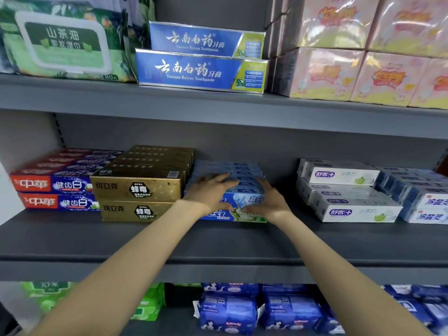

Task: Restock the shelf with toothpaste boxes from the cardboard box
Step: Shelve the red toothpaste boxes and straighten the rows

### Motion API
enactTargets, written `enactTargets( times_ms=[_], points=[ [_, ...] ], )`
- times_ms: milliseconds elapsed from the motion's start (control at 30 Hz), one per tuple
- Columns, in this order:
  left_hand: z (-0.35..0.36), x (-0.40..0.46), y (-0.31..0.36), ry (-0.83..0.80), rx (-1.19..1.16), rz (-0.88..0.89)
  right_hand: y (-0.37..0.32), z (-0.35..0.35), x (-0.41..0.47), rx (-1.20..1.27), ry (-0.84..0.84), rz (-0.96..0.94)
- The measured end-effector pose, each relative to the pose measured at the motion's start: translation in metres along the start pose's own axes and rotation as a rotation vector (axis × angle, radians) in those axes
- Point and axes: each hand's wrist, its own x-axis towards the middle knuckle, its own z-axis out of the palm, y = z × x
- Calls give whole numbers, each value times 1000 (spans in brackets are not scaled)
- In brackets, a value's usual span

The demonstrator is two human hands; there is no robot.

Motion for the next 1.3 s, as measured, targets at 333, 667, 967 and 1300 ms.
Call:
enactTargets(
  times_ms=[333,667,967,1300],
  points=[
    [-3,1,38,82,-68,-105,6,-18,-18,-67,61,-156],
    [-11,68,171,243,-207,103,111,-152,-28,-24,403,-137],
    [10,156,277,76,-32,128,213,-250,37,-258,281,-1],
    [29,179,287,-18,33,-3,224,-249,62,250,62,16]
  ],
)
